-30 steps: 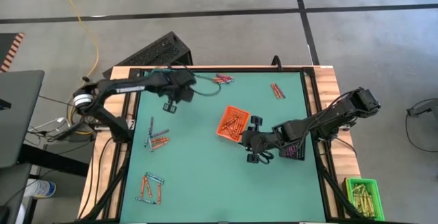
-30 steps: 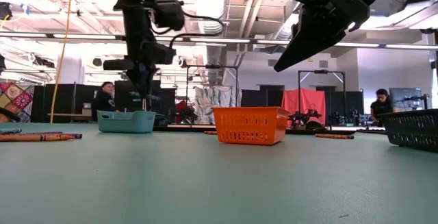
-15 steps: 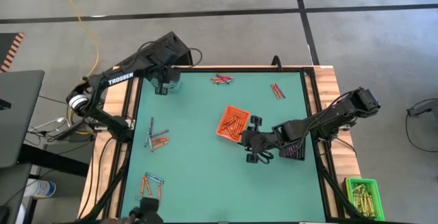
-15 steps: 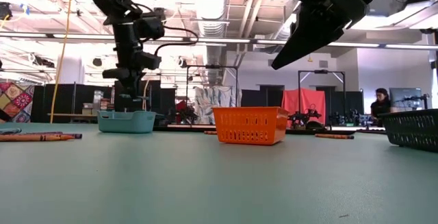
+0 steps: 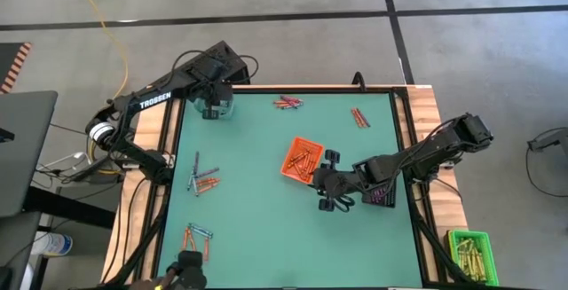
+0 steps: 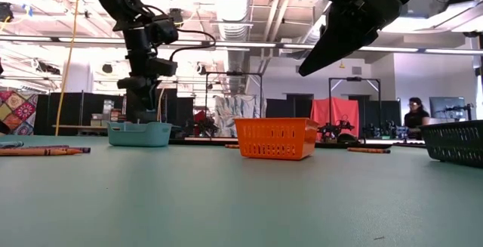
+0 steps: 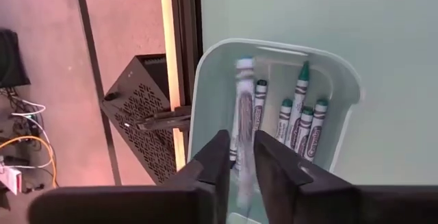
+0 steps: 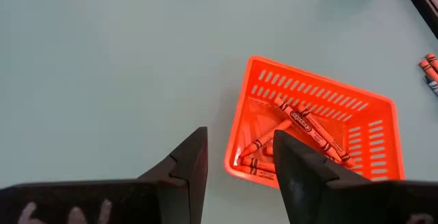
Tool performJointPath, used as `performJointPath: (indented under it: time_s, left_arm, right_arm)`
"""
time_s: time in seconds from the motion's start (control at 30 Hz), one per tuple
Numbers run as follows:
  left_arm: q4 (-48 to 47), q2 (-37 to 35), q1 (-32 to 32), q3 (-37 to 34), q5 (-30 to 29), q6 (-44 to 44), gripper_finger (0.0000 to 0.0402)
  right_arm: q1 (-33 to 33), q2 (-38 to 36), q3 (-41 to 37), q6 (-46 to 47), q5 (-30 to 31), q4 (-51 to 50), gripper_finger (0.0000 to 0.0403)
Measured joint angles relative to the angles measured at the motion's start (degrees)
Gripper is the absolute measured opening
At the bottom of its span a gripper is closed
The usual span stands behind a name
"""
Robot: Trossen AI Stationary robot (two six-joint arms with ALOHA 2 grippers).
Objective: Sort crayons
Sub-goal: Put the blue crayon into the blue bin, then put the orange crayon into the orange bin
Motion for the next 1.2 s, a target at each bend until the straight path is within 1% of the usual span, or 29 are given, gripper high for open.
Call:
performJointPath:
  time_s: [0.17,0.3,0.57,0.7,0.9,1.0,1.07,1.2]
  left_arm:
    - [0.01,0.0,0.0,0.0,-0.27,-2.96,0.0107]
    - [0.28,0.0,0.0,0.0,-1.41,-5.72,0.0133]
    - [0.42,0.0,-0.92,0.0,-1.53,-11.76,0.0139]
    - [0.42,0.0,-2.97,0.0,1.13,-15.37,0.0139]
    - [2.17,-0.02,-8.23,0.0,7.28,-20.99,0.0139]
    - [3.48,-0.02,-12.14,0.0,9.97,-23.71,0.0139]
    - [4.15,-0.02,-15.27,0.0,11.0,-24.96,0.0139]
    - [4.5,-0.02,-22.54,0.0,11.22,-26.69,0.0139]
  right_arm:
    - [0.01,0.0,0.01,0.56,-0.01,-0.08,0.0159]
    - [0.49,0.0,-0.01,1.25,0.0,-0.6,0.0159]
    - [0.92,0.0,-0.01,1.44,0.0,-1.67,0.0159]
    - [0.87,0.0,-0.01,1.44,0.0,-2.08,0.0159]
    - [0.29,0.0,-0.01,1.23,0.0,-2.27,0.0159]
    - [-0.09,0.0,0.0,1.03,0.0,-2.27,0.0159]
    - [-0.08,0.0,-0.01,0.88,0.02,-2.29,0.0159]
    - [-0.07,0.0,-0.01,-0.03,0.0,-2.27,0.0159]
